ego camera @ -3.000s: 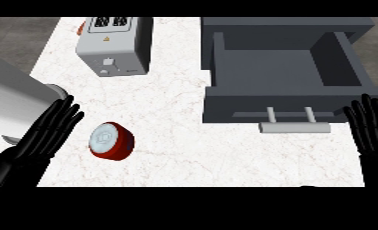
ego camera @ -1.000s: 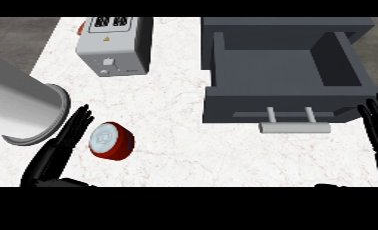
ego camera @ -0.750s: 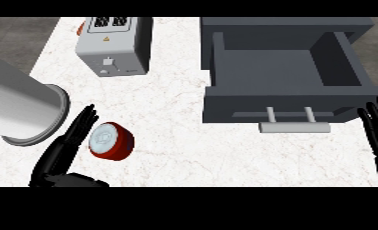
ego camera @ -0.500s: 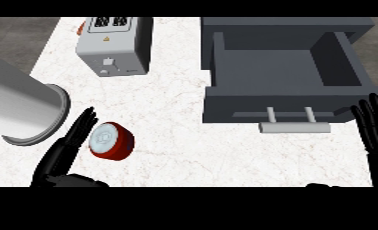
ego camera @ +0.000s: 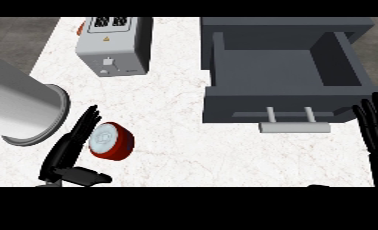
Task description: Pick up the can, place it into the drawer and close the drawer
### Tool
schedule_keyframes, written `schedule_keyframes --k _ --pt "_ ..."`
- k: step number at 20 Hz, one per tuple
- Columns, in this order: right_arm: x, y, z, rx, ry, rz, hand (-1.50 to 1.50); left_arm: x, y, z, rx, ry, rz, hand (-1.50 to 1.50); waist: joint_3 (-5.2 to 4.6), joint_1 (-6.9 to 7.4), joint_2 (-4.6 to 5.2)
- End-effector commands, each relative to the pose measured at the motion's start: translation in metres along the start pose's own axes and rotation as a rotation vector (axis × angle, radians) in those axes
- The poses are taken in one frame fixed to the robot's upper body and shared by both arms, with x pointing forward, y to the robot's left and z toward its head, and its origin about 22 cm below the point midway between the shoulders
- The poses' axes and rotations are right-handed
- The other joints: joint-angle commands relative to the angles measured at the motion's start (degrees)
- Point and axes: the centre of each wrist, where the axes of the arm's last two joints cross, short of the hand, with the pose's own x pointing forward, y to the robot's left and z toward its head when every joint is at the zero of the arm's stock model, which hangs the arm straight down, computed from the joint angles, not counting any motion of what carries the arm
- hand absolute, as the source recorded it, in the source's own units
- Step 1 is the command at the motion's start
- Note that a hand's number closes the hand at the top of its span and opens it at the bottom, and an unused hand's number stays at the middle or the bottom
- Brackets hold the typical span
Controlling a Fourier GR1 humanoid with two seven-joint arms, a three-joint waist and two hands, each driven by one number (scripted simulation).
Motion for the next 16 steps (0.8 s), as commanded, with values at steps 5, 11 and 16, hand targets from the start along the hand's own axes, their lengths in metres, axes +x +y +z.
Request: schedule_keyframes --k 5,11,16 --pt "0.01 -0.015 0.012 0.014 0.001 0.004 -1.5 -0.006 0.01 -0.008 0.023 -0.007 -0.015 -1.5 0.0 -0.04 -0.03" --pt "0.007 -0.003 0.012 -0.003 -0.005 -0.007 -1.5 -0.018 -0.014 -0.024 0.002 -0.001 0.008 -1.5 -0.01 -0.08 -0.01" --pt "-0.002 -0.01 0.009 -0.011 -0.015 -0.001 -1.5 -0.021 -0.029 -0.031 -0.013 0.007 0.009 -1.5 0.0 -0.03 -0.01"
